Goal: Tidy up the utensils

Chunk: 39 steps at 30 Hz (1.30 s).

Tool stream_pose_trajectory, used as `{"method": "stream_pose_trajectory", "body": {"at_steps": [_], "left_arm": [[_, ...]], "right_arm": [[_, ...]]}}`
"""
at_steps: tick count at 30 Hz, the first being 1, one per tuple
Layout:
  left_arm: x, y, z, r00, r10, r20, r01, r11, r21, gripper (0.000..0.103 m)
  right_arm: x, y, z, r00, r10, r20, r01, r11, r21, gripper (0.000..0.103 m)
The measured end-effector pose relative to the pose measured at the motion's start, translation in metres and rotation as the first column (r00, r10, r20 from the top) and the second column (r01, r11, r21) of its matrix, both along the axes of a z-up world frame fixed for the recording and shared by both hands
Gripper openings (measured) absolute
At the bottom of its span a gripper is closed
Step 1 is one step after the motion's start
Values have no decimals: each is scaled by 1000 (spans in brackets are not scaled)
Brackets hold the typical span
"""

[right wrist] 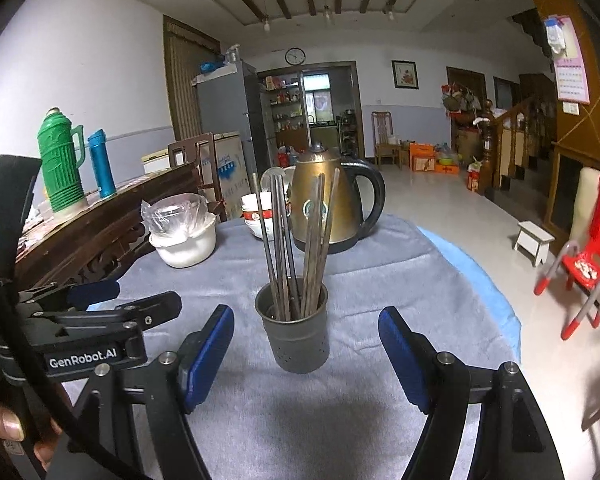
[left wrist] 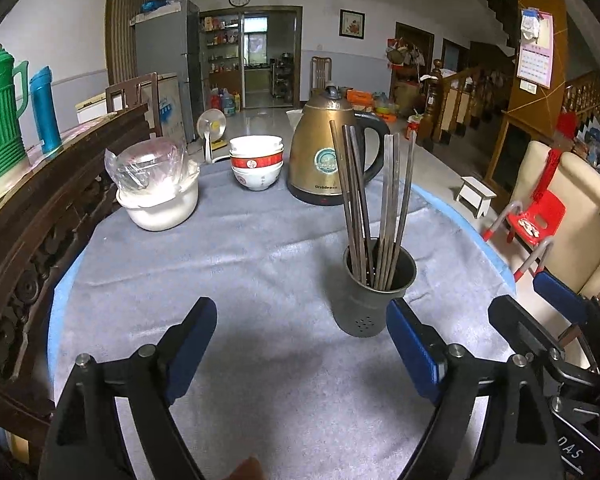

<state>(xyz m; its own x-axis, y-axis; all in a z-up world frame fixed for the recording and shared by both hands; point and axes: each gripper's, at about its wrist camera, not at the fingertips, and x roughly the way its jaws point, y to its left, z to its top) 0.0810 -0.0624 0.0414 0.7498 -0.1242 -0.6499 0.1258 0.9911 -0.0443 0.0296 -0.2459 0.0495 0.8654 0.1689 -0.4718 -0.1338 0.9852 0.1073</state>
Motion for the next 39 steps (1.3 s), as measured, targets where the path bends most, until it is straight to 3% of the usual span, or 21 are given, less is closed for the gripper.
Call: {"method": "stream_pose_trajectory", "body": {"at_steps": [8,23,39], "left_arm": [[-4,-1,6,1000,0,6,0,1000,4,99],[-6,-3,13,998,45,31,-47,997,59,100],[2,1,9,999,45,11,-46,998,37,100]], "right_arm": [[-2,1,8,1000,7,16,-7,1000,-18,78],[-1,-4,13,1000,-9,16,9,999,-45,78],[5,-5,18,999,-34,13,35,998,-58,78]]}}
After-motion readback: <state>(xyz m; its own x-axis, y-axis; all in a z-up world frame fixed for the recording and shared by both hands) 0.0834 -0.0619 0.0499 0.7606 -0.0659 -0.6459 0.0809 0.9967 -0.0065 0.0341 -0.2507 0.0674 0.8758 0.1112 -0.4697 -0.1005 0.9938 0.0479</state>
